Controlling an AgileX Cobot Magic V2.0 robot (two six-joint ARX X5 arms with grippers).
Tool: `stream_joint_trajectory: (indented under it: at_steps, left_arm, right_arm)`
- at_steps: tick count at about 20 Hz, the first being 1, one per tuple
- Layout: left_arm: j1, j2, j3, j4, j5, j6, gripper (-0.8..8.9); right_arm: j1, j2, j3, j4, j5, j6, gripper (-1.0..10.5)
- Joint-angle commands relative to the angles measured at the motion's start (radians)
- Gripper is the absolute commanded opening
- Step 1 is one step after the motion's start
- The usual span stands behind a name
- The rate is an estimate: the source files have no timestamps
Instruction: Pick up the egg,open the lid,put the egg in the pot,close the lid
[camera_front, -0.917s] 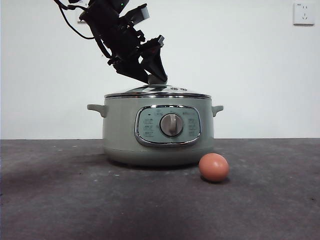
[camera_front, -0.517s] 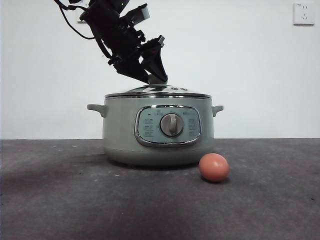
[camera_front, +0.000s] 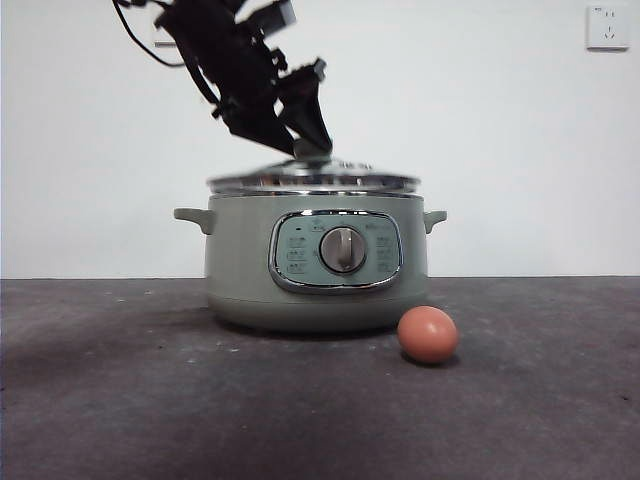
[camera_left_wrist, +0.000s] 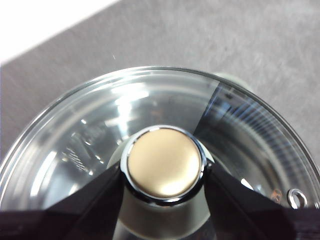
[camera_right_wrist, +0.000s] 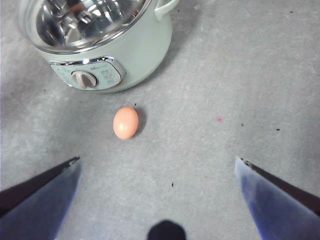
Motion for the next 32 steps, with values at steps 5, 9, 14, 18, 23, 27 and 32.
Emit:
stream_joint_trajectory:
  at_steps: [5, 9, 14, 18, 23, 27, 32]
  left_arm:
    - [0.012, -0.174, 0.01, 0.002, 0.005, 0.004, -0.08]
    - [0.033, -0.309, 0.01, -0.064, 0.004, 0.003, -0.07]
    - [0.116, -0.502, 0.01, -0.243, 0.0, 0.004, -0.06]
    - [0.21, -0.62, 0.004, -0.39, -0.002, 0.005, -0.06]
    - [0.294, -0.766, -0.047, -0.476, -0.002, 0.013, -0.06]
    - [0.355, -0.94, -0.222, -0.473, -0.002, 0.012, -0.06]
    - [0.378, -1.16, -0.45, -0.472, 0.001, -0.017, -0.06]
  right_arm:
    - [0.0, 0.019, 0.004, 0.008, -0.004, -0.003, 6.9]
    - [0.002, 0.054, 0.004, 0.032, -0.035, 0.0, 6.9]
    - [0.076, 0.151, 0.004, 0.135, -0.064, 0.026, 6.3]
    - [0.202, 0.287, 0.004, 0.235, -0.042, 0.055, 6.3]
    - [0.348, 0.493, 0.004, 0.343, 0.065, 0.085, 6.3]
    - [0.435, 0.646, 0.004, 0.434, 0.155, 0.129, 6.3]
    - [0.498, 0.806, 0.004, 0.515, 0.243, 0.168, 6.3]
